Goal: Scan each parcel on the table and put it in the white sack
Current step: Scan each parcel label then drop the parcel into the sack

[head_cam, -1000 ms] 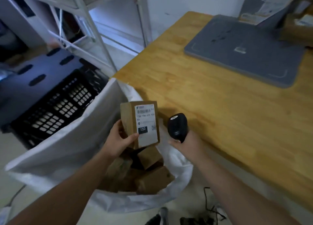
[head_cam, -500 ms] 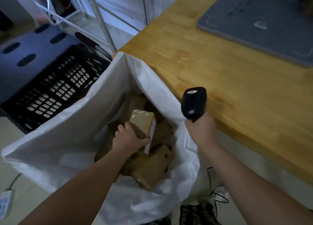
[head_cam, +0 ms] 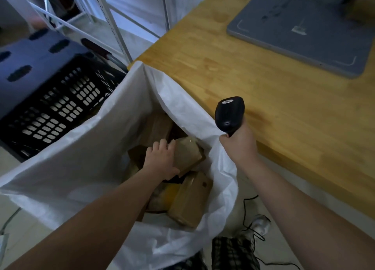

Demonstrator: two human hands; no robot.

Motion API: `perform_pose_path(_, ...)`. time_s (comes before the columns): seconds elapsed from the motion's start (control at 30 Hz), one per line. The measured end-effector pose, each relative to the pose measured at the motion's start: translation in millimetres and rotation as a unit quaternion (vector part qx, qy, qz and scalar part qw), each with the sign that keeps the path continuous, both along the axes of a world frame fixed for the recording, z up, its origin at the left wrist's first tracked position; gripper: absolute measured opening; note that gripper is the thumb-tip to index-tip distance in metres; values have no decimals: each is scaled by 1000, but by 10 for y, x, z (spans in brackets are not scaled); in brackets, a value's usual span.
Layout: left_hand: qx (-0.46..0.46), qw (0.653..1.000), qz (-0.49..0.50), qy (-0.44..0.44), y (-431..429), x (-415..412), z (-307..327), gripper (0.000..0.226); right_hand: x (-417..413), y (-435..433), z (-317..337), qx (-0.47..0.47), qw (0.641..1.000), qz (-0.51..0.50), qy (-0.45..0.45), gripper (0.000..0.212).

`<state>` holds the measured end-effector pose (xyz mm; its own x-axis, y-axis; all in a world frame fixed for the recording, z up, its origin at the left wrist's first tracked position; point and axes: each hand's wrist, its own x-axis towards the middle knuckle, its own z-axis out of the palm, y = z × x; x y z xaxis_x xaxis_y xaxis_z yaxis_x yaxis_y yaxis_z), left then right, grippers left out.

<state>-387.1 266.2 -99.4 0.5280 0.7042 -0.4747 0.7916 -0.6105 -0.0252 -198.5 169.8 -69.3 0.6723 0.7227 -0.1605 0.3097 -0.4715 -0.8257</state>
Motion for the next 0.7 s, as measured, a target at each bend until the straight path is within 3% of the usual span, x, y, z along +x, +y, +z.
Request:
perform_pose_path(0.13, 5, 999, -23, -28, 37, 83, 33, 70, 9, -11, -87, -11, 1000, 6, -15, 49)
perform_pose_path(0.3, 37, 992, -33, -113, 75, 301, 268, 63, 60, -49, -87, -55, 998, 16, -5, 56)
perform_pose_path(0.47, 45, 981, -71, -174, 31, 681, 604, 58, 414, -218, 169, -94, 995, 0, -33, 30)
perform_pose_path(0.7, 41, 964, -126, -231, -262, 1721, 1134, 60, 1244, -987, 750, -85, 992, -53, -75, 30)
